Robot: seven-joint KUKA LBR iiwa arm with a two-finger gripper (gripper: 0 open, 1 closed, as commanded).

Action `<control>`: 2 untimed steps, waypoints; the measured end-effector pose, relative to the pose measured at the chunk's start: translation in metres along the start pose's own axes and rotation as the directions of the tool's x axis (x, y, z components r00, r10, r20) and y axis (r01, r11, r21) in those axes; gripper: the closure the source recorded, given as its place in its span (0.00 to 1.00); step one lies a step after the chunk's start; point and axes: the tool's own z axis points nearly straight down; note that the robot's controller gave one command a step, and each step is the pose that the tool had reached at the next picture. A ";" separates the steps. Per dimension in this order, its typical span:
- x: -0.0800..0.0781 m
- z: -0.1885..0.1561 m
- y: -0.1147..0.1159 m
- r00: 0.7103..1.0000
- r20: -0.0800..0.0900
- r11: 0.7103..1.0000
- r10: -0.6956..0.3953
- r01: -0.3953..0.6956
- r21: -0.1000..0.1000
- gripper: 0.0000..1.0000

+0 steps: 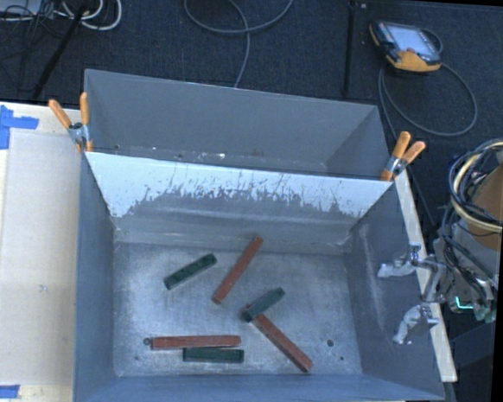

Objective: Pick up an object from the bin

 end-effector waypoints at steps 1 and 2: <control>-0.001 -0.003 0.000 1.000 0.005 1.000 -0.002 0.002 0.001 0.00; -0.025 0.008 0.024 0.988 0.010 0.989 -0.151 0.151 0.005 0.00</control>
Offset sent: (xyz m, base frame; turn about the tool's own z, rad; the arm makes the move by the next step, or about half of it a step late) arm 0.0427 0.0450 -0.0192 -0.2740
